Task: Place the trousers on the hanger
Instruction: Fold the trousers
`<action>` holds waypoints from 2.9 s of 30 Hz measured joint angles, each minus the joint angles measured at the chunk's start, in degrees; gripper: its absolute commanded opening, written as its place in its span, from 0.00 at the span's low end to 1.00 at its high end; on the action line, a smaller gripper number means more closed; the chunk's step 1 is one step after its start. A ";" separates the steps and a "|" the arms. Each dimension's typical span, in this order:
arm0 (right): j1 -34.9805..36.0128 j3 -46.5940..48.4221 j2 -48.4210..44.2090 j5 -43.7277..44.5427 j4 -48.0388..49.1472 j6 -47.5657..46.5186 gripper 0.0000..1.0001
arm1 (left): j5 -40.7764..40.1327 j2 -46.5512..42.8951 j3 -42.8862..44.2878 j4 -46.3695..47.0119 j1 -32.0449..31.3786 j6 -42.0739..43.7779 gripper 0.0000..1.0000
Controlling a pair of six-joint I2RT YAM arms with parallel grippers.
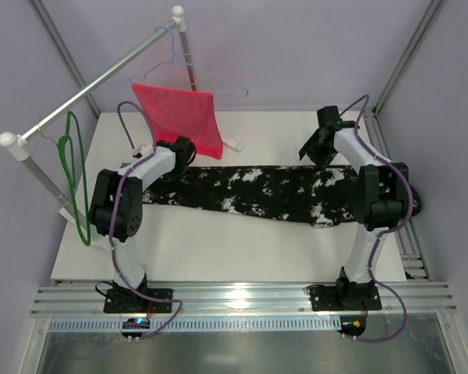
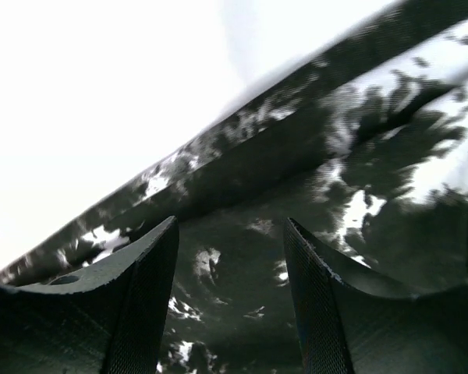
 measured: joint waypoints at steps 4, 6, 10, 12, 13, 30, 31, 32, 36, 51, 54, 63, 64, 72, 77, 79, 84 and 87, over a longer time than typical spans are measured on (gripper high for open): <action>-1.25 6.99 4.20 2.60 -6.91 3.06 0.57 | 3.87 0.00 -2.23 4.76 -0.92 2.73 0.62; -1.75 9.22 6.51 3.17 -8.94 4.13 0.57 | 5.42 0.00 -3.26 6.36 -0.52 3.76 0.62; -2.51 11.85 10.73 3.85 -12.94 5.95 0.53 | 8.39 0.04 -4.52 9.75 0.20 5.11 0.63; -2.80 12.74 12.15 4.11 -14.47 6.75 0.51 | 9.99 0.15 -5.49 11.72 0.57 5.60 0.63; -2.86 13.14 12.70 4.24 -14.99 7.17 0.49 | 10.36 0.26 -5.86 12.44 0.70 5.64 0.63; -2.89 16.35 14.53 5.25 -17.44 8.76 0.04 | 13.33 0.42 -5.86 15.30 2.58 7.85 0.63; -2.89 16.55 14.53 5.29 -17.51 8.76 0.04 | 13.46 0.42 -5.86 15.43 2.67 8.02 0.63; -2.89 16.63 14.53 5.31 -17.62 8.79 0.05 | 13.55 0.42 -5.86 15.47 2.71 8.09 0.63; -2.89 17.42 14.53 5.01 -18.88 9.44 0.31 | 13.84 0.42 -5.86 15.52 2.84 8.15 0.63; -2.89 18.86 17.31 2.54 -22.49 11.87 0.33 | 14.47 0.31 -5.95 15.65 3.08 8.11 0.63; -2.89 19.85 17.66 2.51 -22.91 12.00 0.26 | 14.56 0.20 -6.10 15.80 3.08 8.09 0.63; -2.89 20.20 18.40 2.25 -22.88 11.74 0.04 | 14.67 0.13 -6.19 15.85 3.15 8.04 0.63; -2.89 20.20 18.47 2.19 -22.84 11.56 0.04 | 14.67 0.13 -6.19 15.85 3.15 8.00 0.63; -2.89 18.62 16.70 2.82 -18.97 8.70 0.04 | 14.58 0.13 -6.16 15.63 3.15 7.26 0.63; -2.78 17.75 13.51 3.63 -15.45 6.69 0.04 | 14.32 0.13 -6.16 15.63 3.15 6.97 0.63; -2.78 17.70 13.18 3.78 -13.92 6.10 0.04 | 14.25 0.13 -6.16 15.61 3.13 6.95 0.63; -2.73 15.87 13.14 4.20 -10.19 5.75 0.04 | 14.23 0.17 -6.03 15.37 3.13 6.75 0.63; -2.62 14.84 13.14 4.66 -8.59 5.97 0.04 | 14.21 0.55 -5.46 14.75 3.13 6.73 0.63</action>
